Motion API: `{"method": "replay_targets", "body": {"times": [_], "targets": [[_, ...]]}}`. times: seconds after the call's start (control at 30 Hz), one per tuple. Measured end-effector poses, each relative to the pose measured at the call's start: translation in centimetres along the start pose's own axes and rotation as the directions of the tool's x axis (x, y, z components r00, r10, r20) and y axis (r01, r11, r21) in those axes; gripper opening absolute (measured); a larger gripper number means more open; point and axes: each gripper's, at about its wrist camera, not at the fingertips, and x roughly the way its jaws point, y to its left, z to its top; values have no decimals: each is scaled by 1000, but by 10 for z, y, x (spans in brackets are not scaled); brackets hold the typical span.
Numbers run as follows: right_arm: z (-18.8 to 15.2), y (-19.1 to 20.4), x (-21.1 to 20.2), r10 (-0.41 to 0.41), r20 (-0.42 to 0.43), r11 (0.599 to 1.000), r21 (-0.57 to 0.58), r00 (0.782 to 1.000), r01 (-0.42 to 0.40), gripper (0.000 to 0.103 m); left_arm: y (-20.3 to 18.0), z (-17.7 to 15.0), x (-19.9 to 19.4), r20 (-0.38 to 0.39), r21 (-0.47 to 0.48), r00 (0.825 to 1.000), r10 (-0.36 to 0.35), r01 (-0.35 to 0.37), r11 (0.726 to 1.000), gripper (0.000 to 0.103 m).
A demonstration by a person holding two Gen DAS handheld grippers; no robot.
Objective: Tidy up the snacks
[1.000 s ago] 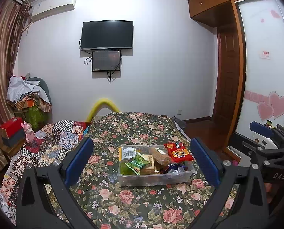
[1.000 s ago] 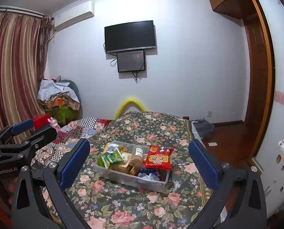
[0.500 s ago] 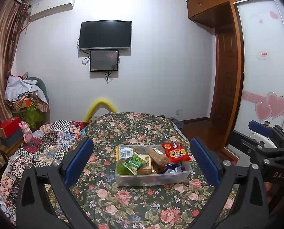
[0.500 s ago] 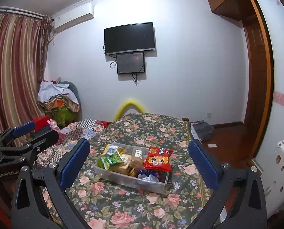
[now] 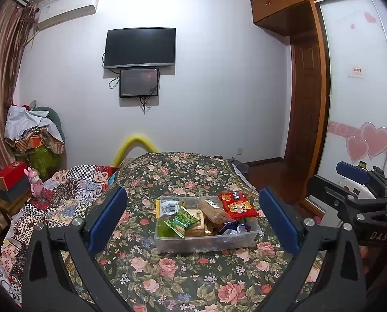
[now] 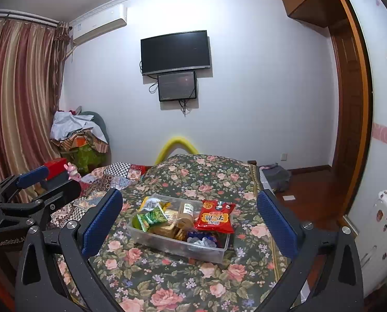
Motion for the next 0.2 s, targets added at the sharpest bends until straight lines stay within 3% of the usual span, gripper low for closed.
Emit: {"method": "replay_targets", "body": {"times": [0.2], "targets": [[0, -1, 0, -1, -2, 1000, 1, 1000, 1, 103, 0, -2, 3, -11, -4, 1000, -8, 8, 1000, 103]]}}
